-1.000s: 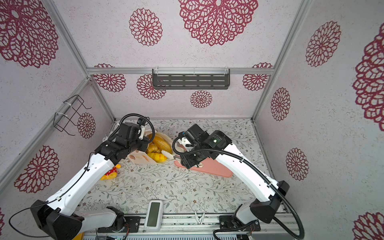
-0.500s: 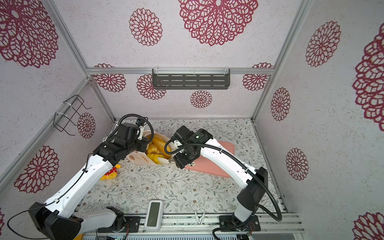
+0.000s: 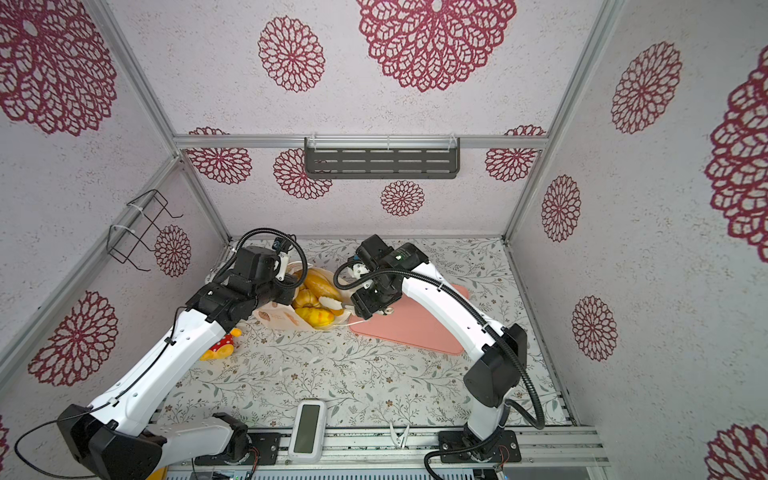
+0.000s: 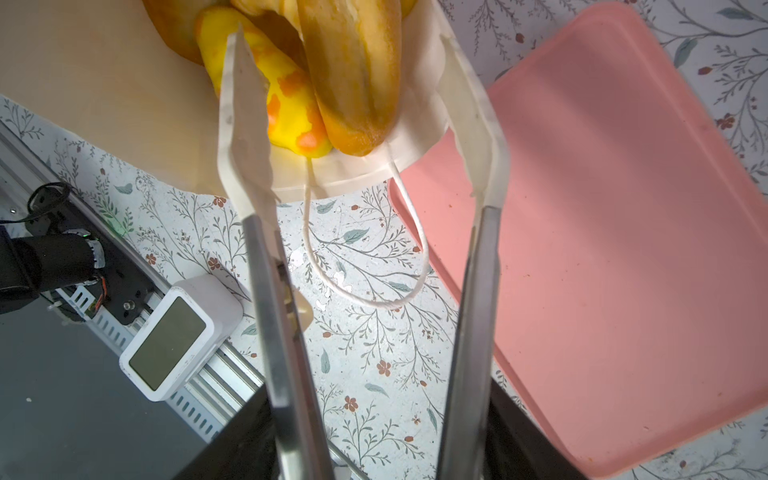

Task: Take the fake bread out of the paper bag
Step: 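Insert the tongs into the bag and pinch the long baguette with the right gripper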

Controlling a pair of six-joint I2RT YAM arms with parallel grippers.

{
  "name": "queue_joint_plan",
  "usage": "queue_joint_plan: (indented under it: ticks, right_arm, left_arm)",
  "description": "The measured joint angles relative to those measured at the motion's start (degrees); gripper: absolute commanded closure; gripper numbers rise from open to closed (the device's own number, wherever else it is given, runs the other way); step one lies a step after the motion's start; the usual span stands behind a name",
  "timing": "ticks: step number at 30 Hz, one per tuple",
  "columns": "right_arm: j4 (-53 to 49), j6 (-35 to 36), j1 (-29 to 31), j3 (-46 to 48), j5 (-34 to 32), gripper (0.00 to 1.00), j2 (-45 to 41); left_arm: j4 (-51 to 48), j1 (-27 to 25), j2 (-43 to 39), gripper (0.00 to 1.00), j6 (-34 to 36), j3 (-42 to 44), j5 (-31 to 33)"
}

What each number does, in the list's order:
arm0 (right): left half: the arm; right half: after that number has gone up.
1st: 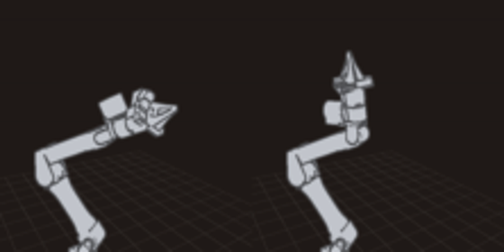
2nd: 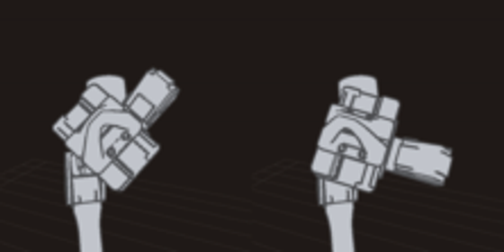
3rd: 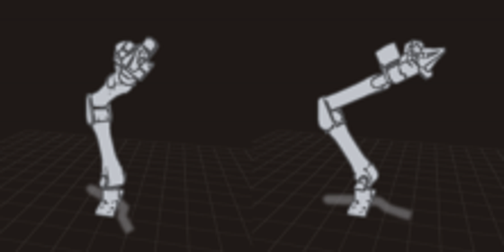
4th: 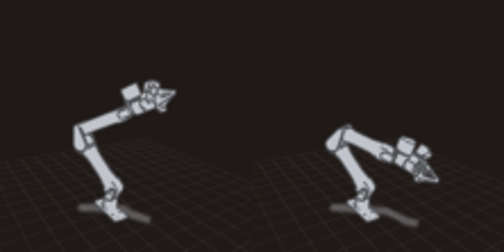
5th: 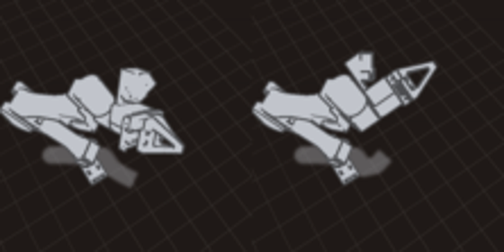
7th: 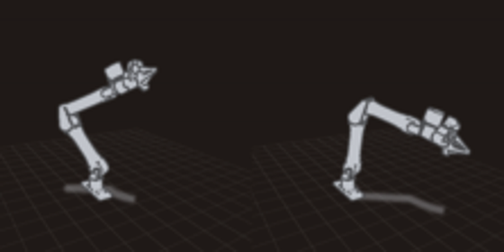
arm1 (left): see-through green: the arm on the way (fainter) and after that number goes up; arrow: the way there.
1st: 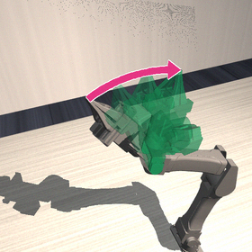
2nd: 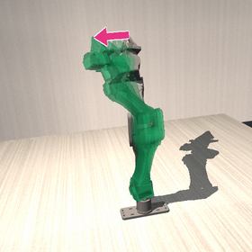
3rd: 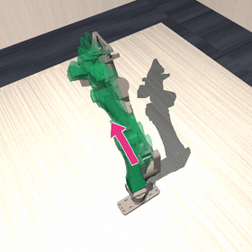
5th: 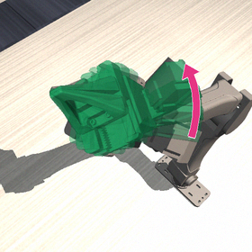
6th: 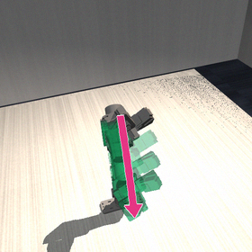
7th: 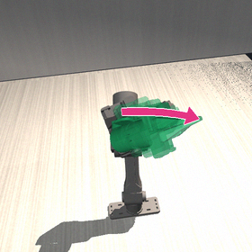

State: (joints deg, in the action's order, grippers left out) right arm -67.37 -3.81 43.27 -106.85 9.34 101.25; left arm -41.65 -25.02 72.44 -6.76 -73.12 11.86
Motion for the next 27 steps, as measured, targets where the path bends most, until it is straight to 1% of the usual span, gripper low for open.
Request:
queue_joint_plan:
  ticks: [5, 9, 15, 22, 25, 27]
  right_arm:
    - [0.5, 1.4, 0.0, -0.1, 2.9, 0.32, 3.0]
    - [1.1, 1.9, 0.0, -0.1, 3.5, 0.32, 4.1]
    - [2.3, 1.9, -0.4, -0.1, 3.3, 0.36, 4.8]
    - [3.8, 2.6, -1.9, -0.1, 2.9, 0.45, 6.7]
    - [4.0, 3.0, -2.0, -0.1, 2.9, 0.51, 7.5]
    - [4.2, 3.2, -2.0, -0.1, 3.0, 0.56, 7.8]
  left_arm:
    - [-0.1, 0.0, 0.0, 1.00, 0.0, 0.0, -0.4]
    - [-0.2, 0.0, 0.0, 1.00, 0.0, 0.0, -0.6]
    - [-0.2, 0.0, 0.0, 1.00, 0.0, 0.0, -0.7]
    - [-0.3, 0.0, 0.0, 1.00, 0.0, 0.0, -0.9]
    - [-0.3, 0.0, 0.0, 1.00, 0.0, 0.0, -0.9]
    - [-0.4, 0.0, 0.0, 1.00, 0.0, 0.0, -0.9]
